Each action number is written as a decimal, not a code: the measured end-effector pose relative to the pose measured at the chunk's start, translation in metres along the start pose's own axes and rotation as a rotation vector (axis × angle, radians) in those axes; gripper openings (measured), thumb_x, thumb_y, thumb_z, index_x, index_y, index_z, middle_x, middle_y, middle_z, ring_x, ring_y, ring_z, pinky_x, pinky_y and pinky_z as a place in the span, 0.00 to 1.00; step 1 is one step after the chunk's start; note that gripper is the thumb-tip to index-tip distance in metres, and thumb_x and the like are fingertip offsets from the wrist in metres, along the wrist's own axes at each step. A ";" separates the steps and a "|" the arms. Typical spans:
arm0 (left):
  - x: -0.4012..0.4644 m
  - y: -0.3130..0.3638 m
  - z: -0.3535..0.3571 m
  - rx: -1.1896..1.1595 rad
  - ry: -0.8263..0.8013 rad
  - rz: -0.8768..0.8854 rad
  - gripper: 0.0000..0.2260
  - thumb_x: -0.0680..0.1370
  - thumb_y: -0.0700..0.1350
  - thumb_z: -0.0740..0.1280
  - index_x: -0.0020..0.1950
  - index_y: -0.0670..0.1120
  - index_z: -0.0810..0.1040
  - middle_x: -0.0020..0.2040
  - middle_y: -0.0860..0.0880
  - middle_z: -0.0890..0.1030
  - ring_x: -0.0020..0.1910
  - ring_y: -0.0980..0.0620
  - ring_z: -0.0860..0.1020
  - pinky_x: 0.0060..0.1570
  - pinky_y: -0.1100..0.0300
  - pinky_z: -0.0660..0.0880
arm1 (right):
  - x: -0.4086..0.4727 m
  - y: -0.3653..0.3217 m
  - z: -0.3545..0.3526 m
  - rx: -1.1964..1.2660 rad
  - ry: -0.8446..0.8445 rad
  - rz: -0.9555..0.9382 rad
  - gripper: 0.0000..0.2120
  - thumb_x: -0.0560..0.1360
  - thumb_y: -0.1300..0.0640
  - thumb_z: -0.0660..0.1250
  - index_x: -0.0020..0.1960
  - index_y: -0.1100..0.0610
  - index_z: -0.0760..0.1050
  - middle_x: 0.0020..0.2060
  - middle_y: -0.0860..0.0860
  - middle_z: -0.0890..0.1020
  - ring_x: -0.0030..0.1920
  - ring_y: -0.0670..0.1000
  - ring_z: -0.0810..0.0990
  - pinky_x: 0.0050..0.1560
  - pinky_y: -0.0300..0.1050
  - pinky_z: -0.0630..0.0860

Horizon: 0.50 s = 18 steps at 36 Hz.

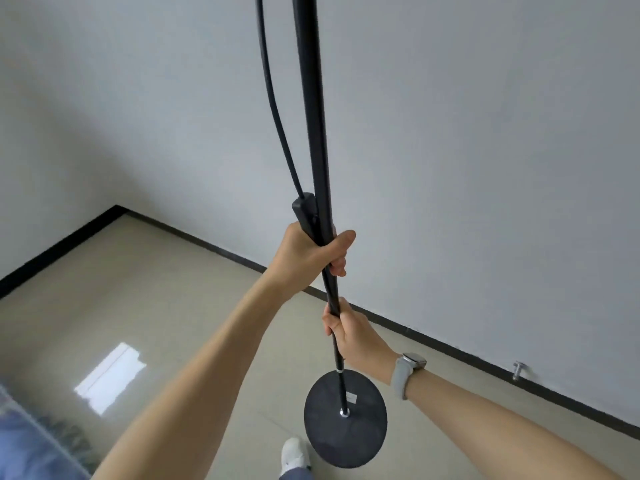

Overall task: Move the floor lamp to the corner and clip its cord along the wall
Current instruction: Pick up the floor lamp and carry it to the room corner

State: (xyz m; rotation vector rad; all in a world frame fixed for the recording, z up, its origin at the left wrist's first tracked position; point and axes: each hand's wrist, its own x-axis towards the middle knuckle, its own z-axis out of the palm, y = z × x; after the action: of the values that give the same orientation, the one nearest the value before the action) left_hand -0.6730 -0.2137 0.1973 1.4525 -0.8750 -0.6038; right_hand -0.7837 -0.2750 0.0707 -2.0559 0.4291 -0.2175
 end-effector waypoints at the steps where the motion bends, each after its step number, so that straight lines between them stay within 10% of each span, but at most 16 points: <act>1: -0.002 -0.001 -0.008 -0.008 0.023 -0.011 0.19 0.75 0.36 0.67 0.26 0.48 0.67 0.22 0.52 0.71 0.23 0.48 0.71 0.31 0.57 0.77 | 0.004 -0.003 0.004 -0.001 -0.016 -0.006 0.06 0.79 0.53 0.53 0.47 0.54 0.65 0.35 0.51 0.74 0.31 0.47 0.69 0.34 0.37 0.68; 18: -0.030 -0.035 -0.284 0.025 0.596 -0.036 0.21 0.74 0.37 0.66 0.22 0.49 0.69 0.22 0.51 0.72 0.23 0.49 0.72 0.33 0.55 0.79 | 0.181 -0.113 0.190 -0.024 -0.455 -0.225 0.06 0.79 0.55 0.54 0.47 0.57 0.66 0.35 0.53 0.74 0.34 0.46 0.71 0.36 0.31 0.69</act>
State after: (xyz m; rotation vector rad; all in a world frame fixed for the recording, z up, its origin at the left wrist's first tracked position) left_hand -0.4562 -0.0252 0.1838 1.5532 -0.3869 -0.1604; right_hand -0.5316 -0.1419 0.0699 -2.0977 -0.0800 0.1239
